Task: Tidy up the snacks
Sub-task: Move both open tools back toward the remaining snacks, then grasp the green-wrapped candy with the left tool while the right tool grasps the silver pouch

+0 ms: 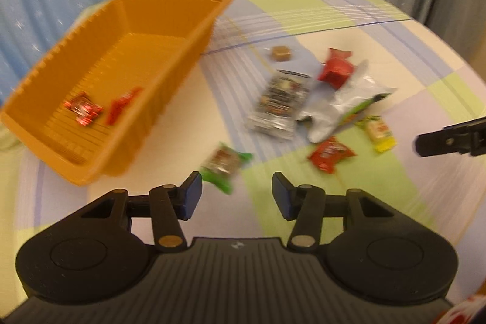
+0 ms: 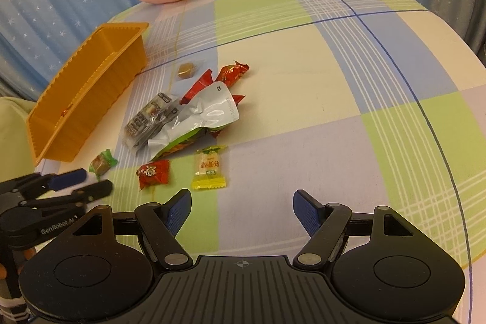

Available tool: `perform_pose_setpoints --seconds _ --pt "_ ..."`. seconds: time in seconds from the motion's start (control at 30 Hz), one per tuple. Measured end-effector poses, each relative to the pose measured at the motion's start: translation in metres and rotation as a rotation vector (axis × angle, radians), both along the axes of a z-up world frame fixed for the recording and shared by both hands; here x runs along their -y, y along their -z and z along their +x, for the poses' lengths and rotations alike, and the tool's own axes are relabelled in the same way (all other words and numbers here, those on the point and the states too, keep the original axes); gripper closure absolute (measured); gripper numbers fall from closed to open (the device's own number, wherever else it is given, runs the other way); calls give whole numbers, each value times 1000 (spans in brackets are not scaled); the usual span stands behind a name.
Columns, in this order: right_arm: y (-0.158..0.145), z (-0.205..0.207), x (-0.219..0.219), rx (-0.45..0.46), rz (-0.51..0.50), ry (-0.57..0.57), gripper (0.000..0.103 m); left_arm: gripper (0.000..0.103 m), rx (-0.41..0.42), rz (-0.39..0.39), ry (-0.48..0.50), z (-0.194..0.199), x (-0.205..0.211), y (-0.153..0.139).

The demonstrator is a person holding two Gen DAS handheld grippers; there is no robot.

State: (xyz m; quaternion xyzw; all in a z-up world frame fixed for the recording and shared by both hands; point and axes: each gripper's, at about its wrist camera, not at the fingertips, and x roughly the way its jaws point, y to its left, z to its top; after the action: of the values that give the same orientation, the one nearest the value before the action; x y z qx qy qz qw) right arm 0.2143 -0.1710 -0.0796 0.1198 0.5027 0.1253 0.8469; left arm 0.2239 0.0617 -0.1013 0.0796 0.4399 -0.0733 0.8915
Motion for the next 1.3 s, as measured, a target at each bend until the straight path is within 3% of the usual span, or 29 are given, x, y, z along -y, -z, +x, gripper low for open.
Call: perform_pose_setpoints --seconds 0.1,0.2,0.47,0.7,0.97,1.03,1.2,1.3 --pt "2 5 1 -6 1 3 29 56 3 62 10 8 1 4" --pt "3 8 1 -8 1 2 29 56 6 75 25 16 4 7" --pt "5 12 2 -7 24 8 29 83 -24 22 43 26 9 9" --pt "8 21 3 23 116 29 29 84 -47 -47 20 23 7 3" --pt "17 41 6 38 309 95 30 84 -35 -93 -28 21 -5 -11" --pt "21 47 6 22 349 114 41 84 -28 -99 -40 21 -8 -15" --pt "30 55 3 -7 409 148 50 84 -22 -108 -68 19 -15 -20" --pt "33 57 3 -19 439 165 65 84 -18 -110 -78 16 -18 -22"
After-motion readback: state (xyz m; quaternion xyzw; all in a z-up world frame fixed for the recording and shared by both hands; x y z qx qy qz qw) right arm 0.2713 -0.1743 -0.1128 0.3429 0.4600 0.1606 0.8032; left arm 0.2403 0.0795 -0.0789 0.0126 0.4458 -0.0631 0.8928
